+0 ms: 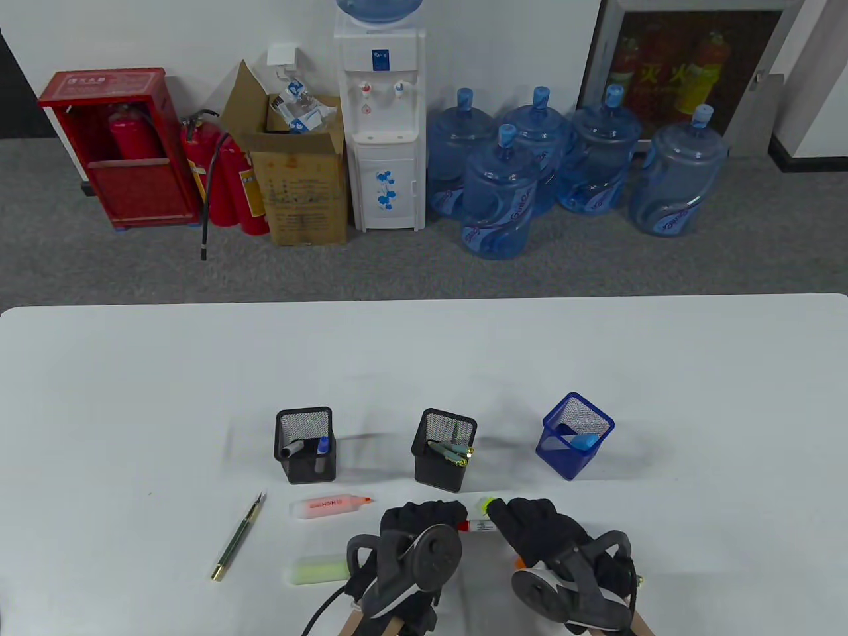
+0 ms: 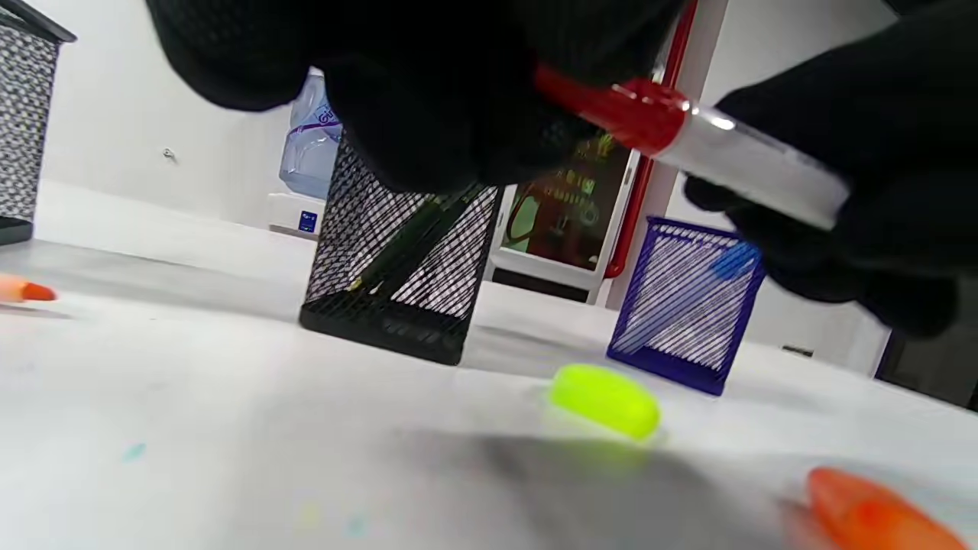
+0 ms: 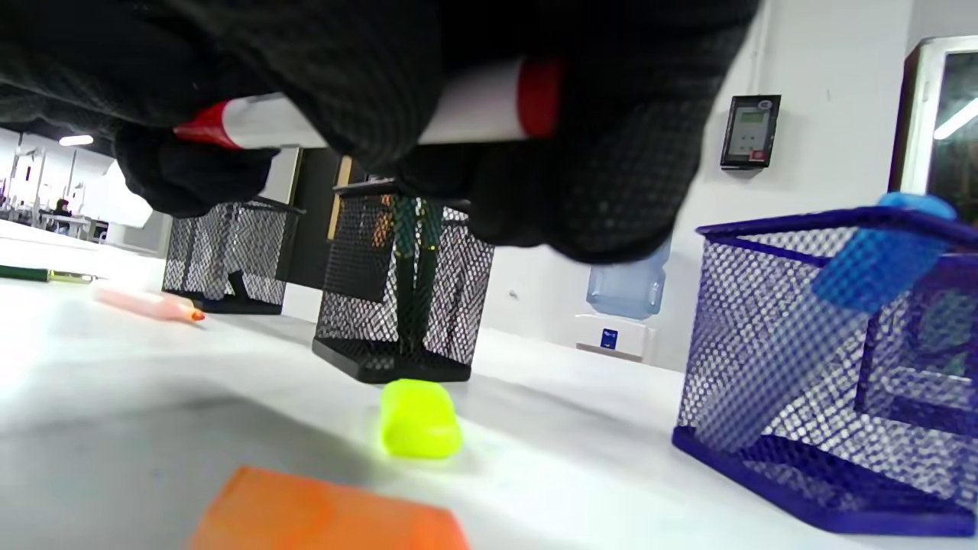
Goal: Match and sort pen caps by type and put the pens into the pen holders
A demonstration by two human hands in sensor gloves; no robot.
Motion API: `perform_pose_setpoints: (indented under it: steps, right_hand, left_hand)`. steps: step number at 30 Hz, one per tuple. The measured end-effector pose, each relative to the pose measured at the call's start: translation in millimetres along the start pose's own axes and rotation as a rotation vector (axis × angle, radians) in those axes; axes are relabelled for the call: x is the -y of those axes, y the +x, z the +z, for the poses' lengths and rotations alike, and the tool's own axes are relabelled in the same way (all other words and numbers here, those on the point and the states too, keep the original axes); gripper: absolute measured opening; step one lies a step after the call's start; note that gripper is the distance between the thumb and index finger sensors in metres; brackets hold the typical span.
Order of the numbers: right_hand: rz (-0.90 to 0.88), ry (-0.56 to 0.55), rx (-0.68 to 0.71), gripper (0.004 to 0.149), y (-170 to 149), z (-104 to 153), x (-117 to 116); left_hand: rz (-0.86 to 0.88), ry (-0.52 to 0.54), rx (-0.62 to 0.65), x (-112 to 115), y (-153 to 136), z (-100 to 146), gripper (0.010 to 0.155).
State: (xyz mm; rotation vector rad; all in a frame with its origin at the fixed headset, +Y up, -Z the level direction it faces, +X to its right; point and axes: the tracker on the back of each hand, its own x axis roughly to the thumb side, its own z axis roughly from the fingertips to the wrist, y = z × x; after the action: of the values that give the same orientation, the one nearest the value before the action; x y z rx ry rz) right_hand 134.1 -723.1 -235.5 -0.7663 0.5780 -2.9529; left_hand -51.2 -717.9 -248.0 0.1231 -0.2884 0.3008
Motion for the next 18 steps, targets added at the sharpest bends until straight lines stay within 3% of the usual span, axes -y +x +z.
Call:
perform_pose_setpoints:
  steps: [6, 11, 16, 18]
  right_hand:
    - [-0.109, -0.03, -0.017, 0.054, -2, 0, 3]
    - [-0.286, 0.028, -0.034, 0.054, -8, -1, 5]
    - [-0.267, 0.032, -0.034, 0.054, -5, -2, 3]
    - [-0.22, -0.016, -0.066, 0.059, -8, -3, 6]
  left_hand:
    - [0.15, 0.052, 0.027, -8, -6, 1, 0.044]
    - [0.231, 0.062, 0.047, -14, -9, 2, 0.043]
    - [0.227, 0.075, 0.036, -15, -11, 2, 0.042]
    - [0.183, 0.116, 0.056, -25, -11, 4, 0.042]
